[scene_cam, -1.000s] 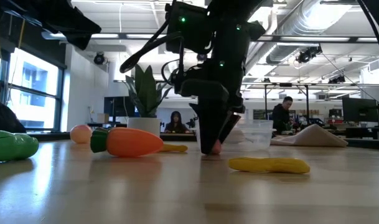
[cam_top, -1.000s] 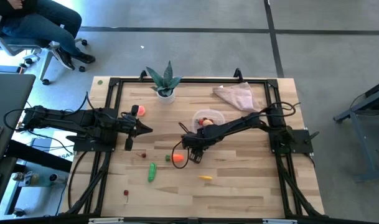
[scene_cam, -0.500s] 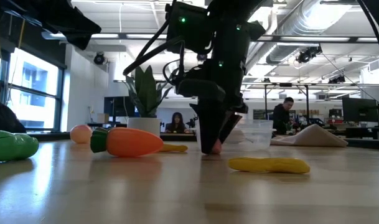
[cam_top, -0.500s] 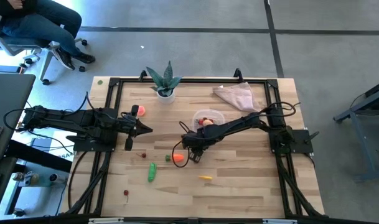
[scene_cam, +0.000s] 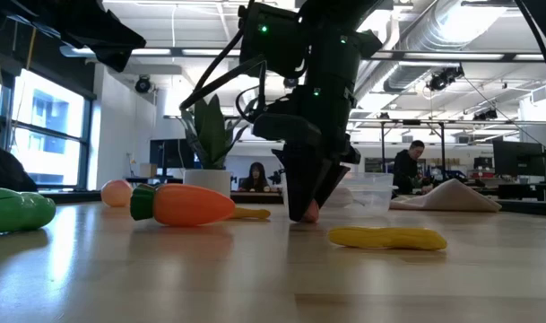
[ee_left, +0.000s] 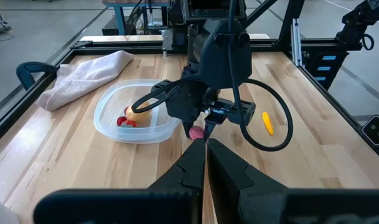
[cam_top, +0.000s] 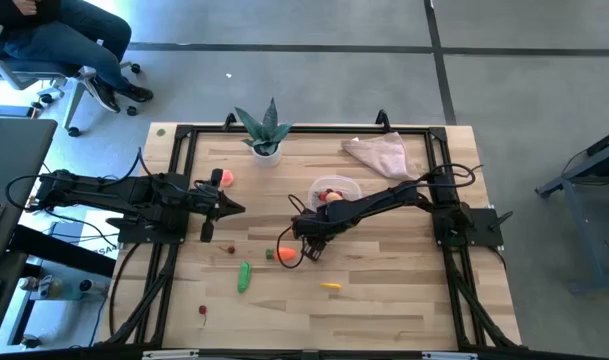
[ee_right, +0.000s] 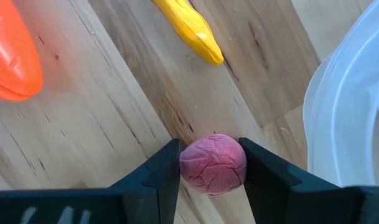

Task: Pick and placing Produce into tupperware
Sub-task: Put the pink peach into the transparent bin

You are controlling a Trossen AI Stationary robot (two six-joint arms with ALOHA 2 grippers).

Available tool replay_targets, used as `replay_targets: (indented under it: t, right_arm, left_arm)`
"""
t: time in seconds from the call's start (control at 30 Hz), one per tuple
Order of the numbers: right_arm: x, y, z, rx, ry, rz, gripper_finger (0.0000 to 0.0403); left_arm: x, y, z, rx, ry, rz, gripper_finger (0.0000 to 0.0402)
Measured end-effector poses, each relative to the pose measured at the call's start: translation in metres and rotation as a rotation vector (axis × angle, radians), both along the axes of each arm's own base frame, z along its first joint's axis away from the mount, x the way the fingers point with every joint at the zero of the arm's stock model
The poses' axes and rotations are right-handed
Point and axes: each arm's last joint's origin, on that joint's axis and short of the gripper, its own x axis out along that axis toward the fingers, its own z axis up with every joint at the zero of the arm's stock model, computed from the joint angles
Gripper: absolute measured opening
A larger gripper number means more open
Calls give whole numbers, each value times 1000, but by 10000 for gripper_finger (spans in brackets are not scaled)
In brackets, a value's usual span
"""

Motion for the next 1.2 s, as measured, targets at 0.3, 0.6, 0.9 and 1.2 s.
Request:
replay_targets:
  t: [0.3,0.6,0.9,1.2]
  right_arm:
    - [0,0,0,5,-1,-15,137]
    - [-1,3,0,17,3,3,137]
    - [-5,14,15,22,-20,34,137]
    - [-21,16,59,-90,-89,29,137]
  left_arm:
    - [0,0,0,0,0,0,7]
    - [0,0,0,0,0,0,7]
    - [0,0,0,0,1,0,7]
    - [0,0,0,0,1,0,7]
